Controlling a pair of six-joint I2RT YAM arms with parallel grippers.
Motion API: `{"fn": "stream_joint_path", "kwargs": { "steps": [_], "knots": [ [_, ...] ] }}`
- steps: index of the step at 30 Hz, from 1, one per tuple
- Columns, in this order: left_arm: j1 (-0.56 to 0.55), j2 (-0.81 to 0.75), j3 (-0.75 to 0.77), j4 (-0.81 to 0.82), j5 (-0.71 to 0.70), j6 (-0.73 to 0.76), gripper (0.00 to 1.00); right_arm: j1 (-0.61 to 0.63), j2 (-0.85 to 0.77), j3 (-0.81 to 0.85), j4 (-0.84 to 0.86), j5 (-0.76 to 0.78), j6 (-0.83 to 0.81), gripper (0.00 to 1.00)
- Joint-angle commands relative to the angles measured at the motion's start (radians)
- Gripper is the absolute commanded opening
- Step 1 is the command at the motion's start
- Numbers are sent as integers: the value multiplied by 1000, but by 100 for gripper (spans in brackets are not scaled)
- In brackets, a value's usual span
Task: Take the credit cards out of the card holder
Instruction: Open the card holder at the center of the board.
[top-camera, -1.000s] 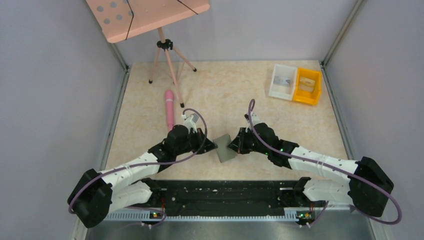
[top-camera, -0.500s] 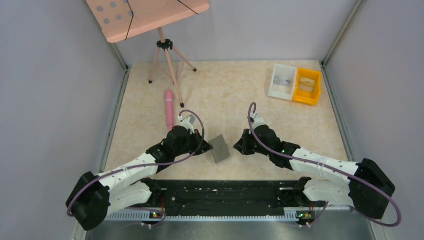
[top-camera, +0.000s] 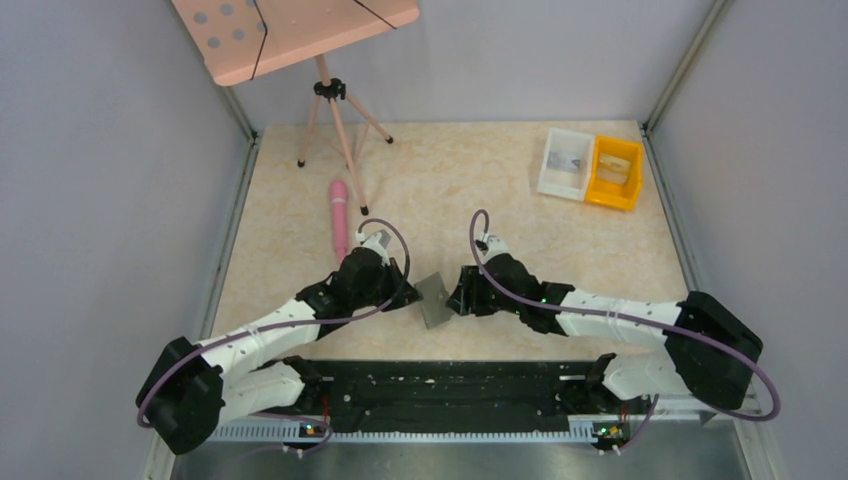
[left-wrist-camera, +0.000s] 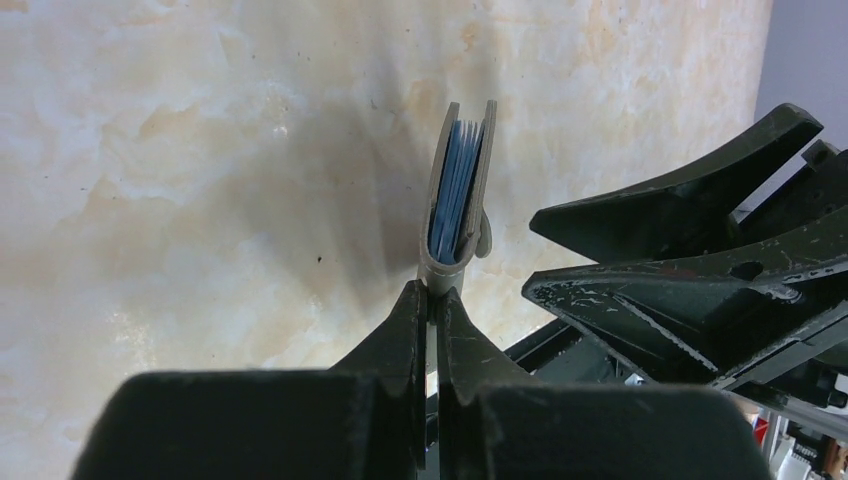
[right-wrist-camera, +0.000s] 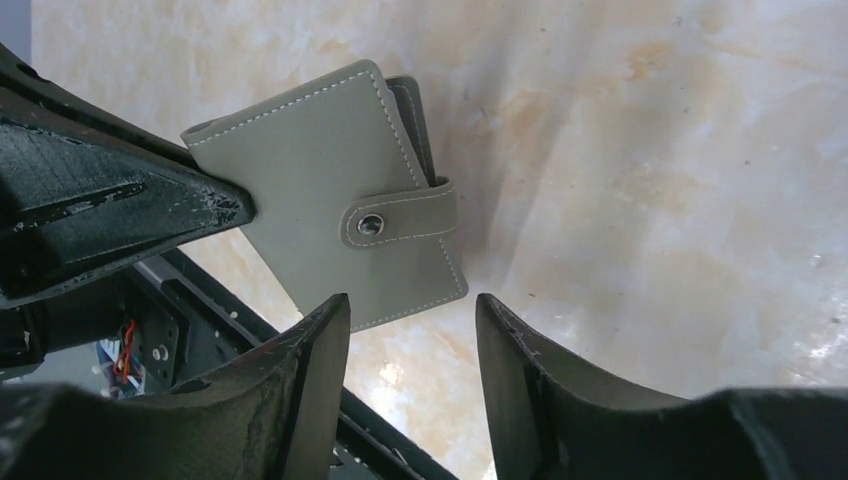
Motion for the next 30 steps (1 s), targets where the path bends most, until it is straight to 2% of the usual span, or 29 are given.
{"fn": "stream_joint_path", "kwargs": {
  "steps": [1, 8, 19, 27, 30],
  "knots": [
    [0, -4, 41, -2, -21, -33, 0, 33, 55, 59, 91, 44, 56, 51],
    [0, -23, 34, -7, -28, -44, 0, 46, 137, 76, 165, 80, 74, 54],
    [-1, -20, 35, -10, -22, -52, 0, 72, 218, 130, 185, 97, 76, 53],
    [-1, -26, 26, -13, -17, -47, 0, 81, 239, 136, 137, 158, 73, 45],
    [-2, -36, 21, -17, -22, -47, 0, 82, 238, 126, 136, 175, 74, 32]
  ]
}}
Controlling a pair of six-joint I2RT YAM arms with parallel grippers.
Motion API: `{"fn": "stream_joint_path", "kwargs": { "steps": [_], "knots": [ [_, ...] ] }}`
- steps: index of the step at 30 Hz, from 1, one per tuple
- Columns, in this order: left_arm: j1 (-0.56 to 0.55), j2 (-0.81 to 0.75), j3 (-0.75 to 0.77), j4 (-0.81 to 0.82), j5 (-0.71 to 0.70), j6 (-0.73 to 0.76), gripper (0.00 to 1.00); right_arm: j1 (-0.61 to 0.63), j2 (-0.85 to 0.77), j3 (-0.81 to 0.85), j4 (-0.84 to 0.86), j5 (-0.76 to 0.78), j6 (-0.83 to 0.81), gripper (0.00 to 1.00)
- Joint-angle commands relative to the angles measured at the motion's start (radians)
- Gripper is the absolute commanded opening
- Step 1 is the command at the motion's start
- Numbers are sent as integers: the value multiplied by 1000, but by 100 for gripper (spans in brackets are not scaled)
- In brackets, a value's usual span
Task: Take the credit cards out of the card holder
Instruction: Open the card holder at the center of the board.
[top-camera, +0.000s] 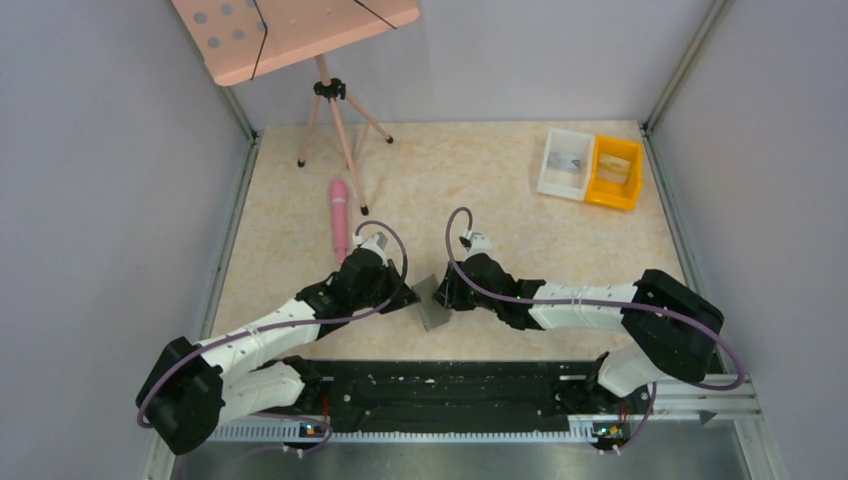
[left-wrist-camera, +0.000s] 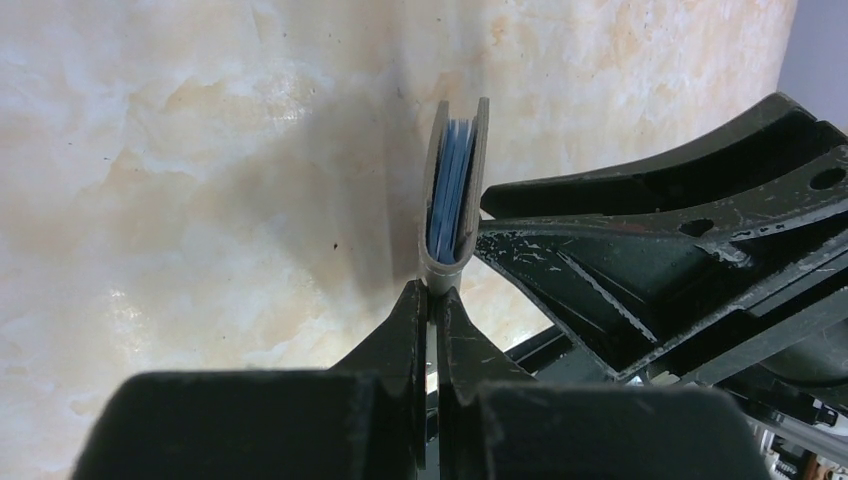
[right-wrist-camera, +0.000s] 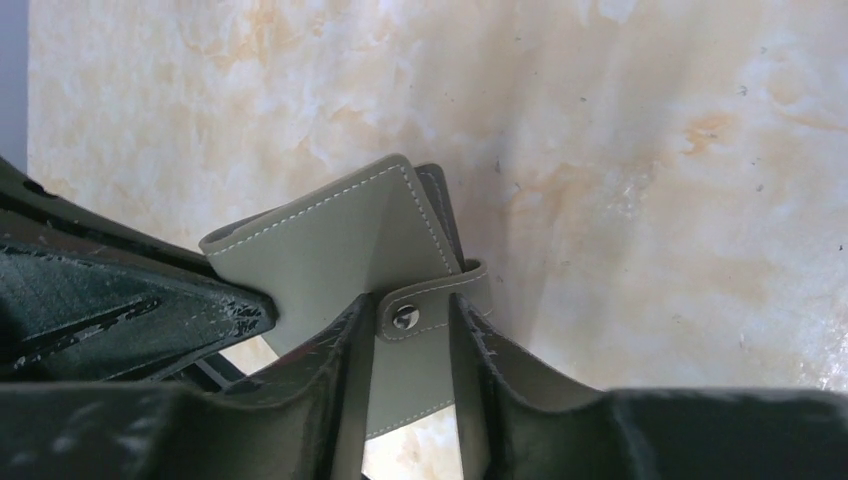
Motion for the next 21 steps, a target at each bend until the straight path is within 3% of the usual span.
{"fn": "stream_joint_path", "kwargs": {
  "steps": [1, 5, 21],
  "knots": [
    [-1, -38, 14, 32, -4, -2, 0, 17, 13, 26, 1, 62, 6, 25],
    [0, -44, 17, 21, -14, 6, 0, 19, 3, 17, -19, 84, 4, 0],
    [-1, -32, 13, -8, -43, 20, 0, 17, -125, -114, -64, 137, 43, 0]
  ]
}}
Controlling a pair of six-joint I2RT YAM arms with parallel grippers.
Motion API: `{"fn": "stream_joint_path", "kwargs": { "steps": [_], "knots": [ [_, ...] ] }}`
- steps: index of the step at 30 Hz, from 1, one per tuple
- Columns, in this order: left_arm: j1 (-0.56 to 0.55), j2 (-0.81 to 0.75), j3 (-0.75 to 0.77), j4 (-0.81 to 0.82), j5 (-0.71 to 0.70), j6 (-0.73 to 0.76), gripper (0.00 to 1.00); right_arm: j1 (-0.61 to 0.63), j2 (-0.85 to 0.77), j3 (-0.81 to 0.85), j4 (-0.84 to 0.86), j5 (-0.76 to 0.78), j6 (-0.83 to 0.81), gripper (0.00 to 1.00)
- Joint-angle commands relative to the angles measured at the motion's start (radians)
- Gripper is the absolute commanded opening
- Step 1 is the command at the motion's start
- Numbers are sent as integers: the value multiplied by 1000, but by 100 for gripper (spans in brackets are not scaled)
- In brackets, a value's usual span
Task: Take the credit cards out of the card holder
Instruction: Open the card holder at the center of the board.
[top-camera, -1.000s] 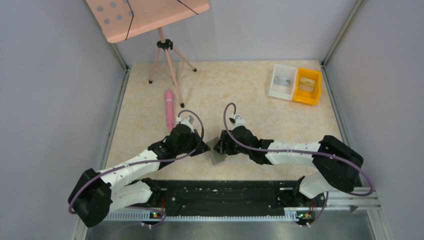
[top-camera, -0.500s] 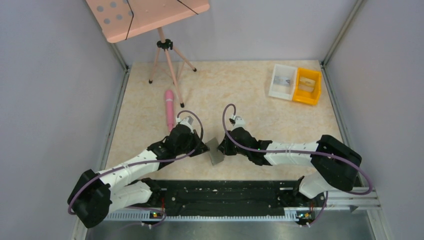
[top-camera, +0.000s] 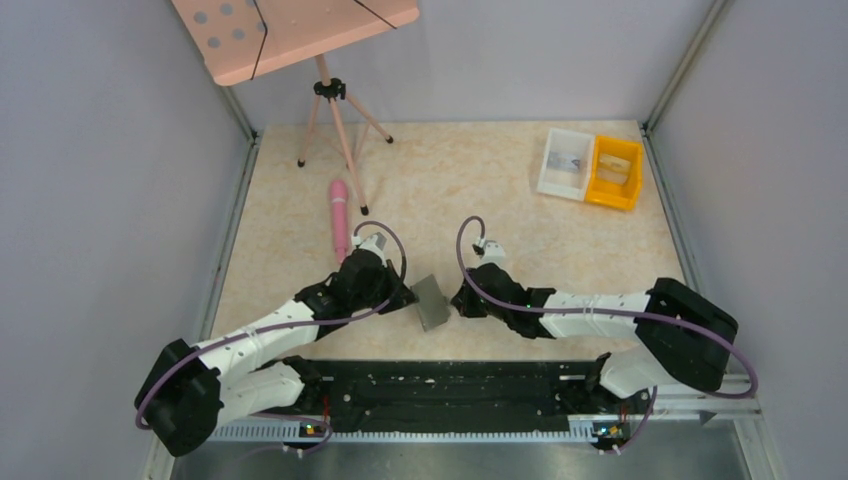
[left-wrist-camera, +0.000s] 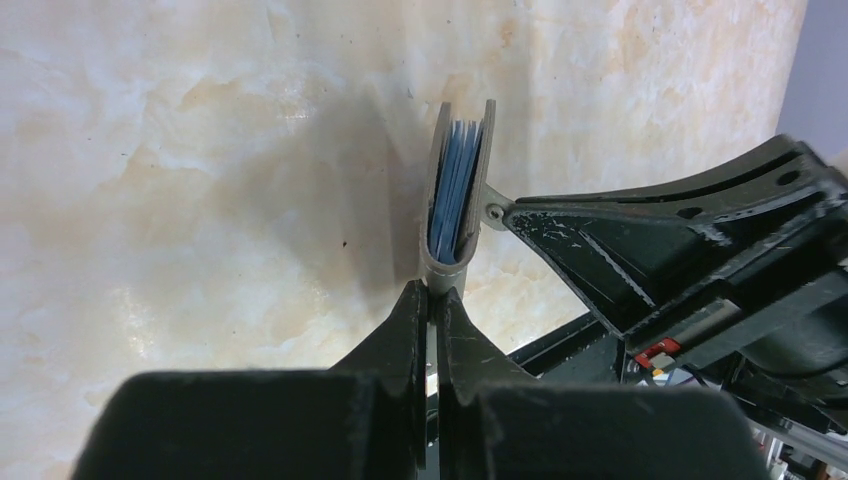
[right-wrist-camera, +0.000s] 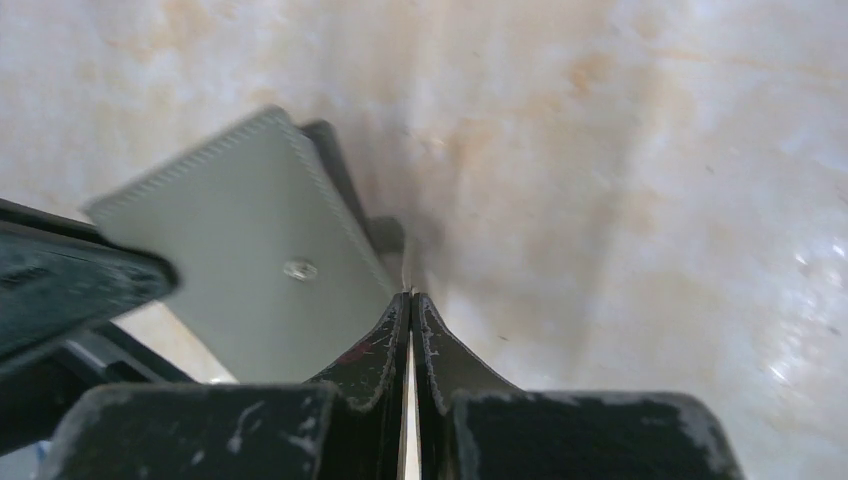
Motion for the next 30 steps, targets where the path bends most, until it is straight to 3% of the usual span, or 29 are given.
{"fn": "stream_joint_path", "kwargs": {
  "steps": [1, 21, 23, 26, 30],
  "knots": [
    [2, -17, 11, 8, -22, 20, 0, 2, -75, -60, -39, 57, 22, 0],
    [2, 74, 67, -25, 10, 65, 0, -32, -337, -134, -163, 90, 23, 0],
    [2, 83, 74, -31, 17, 72, 9, -36, -344, -124, -168, 80, 23, 0],
    [2, 105, 110, -87, -9, 100, 39, -36, -365, -108, -169, 68, 21, 0],
    [2, 118, 148, -120, -17, 125, 52, -36, -399, -101, -157, 25, 30, 0]
  ]
}}
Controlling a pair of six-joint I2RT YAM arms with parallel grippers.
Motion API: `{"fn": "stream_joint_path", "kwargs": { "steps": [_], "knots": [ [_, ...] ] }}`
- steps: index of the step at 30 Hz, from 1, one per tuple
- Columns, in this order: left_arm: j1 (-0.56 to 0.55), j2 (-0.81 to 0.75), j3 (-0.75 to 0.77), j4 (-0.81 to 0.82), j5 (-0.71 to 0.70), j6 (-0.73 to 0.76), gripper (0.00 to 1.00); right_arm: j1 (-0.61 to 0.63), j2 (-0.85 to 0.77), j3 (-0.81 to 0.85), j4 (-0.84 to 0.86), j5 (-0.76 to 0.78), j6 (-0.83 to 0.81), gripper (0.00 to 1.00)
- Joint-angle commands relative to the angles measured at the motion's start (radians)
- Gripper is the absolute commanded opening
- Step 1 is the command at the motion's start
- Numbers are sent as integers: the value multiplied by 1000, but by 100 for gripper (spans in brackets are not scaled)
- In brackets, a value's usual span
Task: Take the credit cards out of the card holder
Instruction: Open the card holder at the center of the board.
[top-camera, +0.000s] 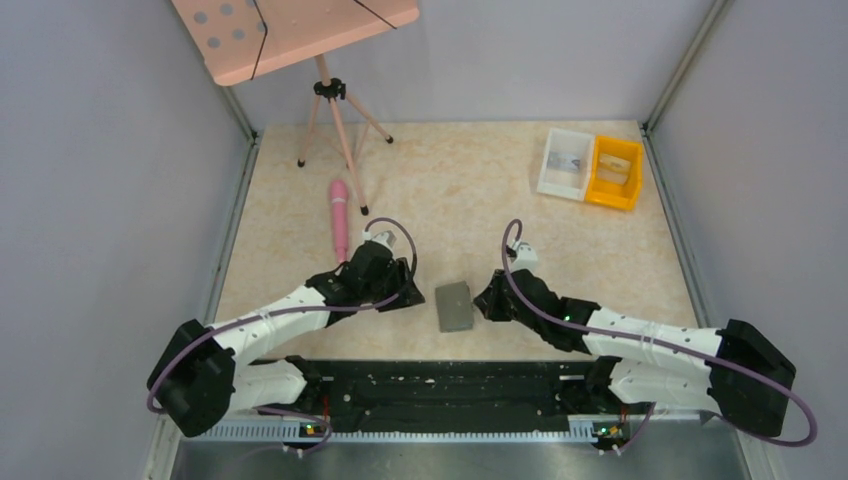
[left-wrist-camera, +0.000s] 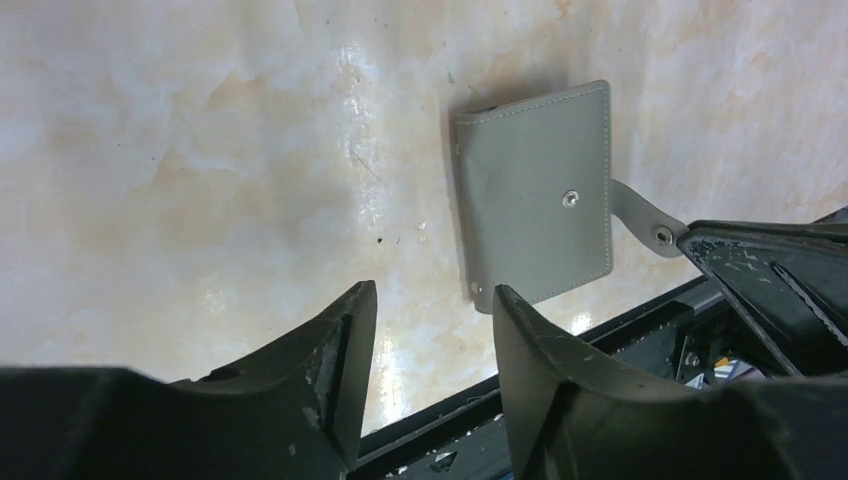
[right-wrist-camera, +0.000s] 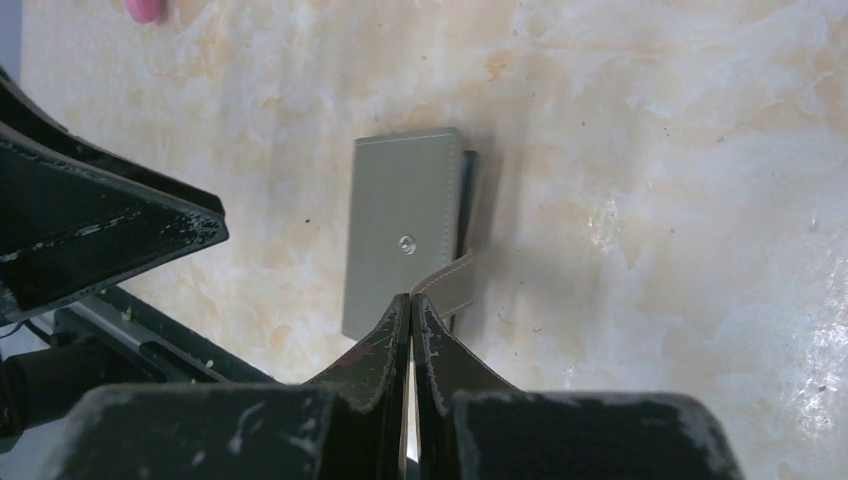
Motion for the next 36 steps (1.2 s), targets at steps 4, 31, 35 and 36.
{"fn": "stream_joint_path", "kwargs": {
  "steps": [4, 31, 35, 36],
  "knots": [
    [2, 16, 76, -3, 13, 39, 60, -9, -81, 40, 37, -66, 22, 0],
    [0, 161, 110, 125, 193, 71, 70, -9, -170, -13, 81, -81, -42, 0],
    [-1, 182, 120, 137, 216, 69, 69, -11, -193, -36, 66, -68, -39, 0],
    [-1, 183, 123, 142, 217, 68, 69, -11, -199, -42, 63, -65, -38, 0]
  ]
}}
